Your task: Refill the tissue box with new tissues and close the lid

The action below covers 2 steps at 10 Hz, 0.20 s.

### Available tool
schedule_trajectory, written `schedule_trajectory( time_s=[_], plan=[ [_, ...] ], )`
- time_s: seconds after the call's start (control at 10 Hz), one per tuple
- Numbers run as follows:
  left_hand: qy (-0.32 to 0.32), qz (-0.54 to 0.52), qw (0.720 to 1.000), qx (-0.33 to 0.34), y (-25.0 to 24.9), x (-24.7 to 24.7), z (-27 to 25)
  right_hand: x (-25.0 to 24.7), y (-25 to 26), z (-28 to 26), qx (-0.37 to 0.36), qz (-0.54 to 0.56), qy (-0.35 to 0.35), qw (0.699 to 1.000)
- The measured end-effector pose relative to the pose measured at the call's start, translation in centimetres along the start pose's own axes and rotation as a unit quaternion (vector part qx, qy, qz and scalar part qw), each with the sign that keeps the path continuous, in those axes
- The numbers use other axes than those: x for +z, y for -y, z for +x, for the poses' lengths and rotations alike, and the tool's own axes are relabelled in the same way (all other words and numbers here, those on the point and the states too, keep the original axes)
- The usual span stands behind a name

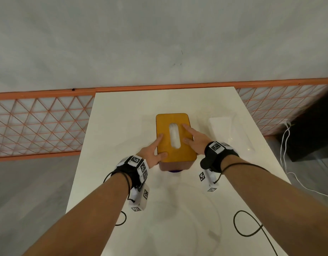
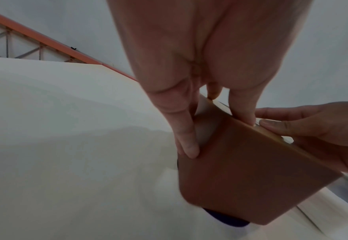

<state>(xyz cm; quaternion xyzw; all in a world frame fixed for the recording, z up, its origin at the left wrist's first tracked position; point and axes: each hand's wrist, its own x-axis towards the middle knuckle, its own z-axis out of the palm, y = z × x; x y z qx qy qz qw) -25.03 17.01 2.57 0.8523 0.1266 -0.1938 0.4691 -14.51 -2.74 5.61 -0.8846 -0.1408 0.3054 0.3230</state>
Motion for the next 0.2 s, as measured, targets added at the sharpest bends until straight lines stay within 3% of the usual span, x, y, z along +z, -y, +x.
schedule_trajectory(
  time_s=[0.1,0.2],
  plan=[
    [-0.002,0.042,0.999,-0.025,-1.1,-0.1,-0.7,-0.2,0.4,-0.4,-0.005,-0.049,0.006,0.999],
    [-0.074,0.051,0.995,-0.032,-3.2,-1.1,-1.2,-1.2,1.2,-0.3,-0.023,-0.063,-0.023,0.998]
  ],
)
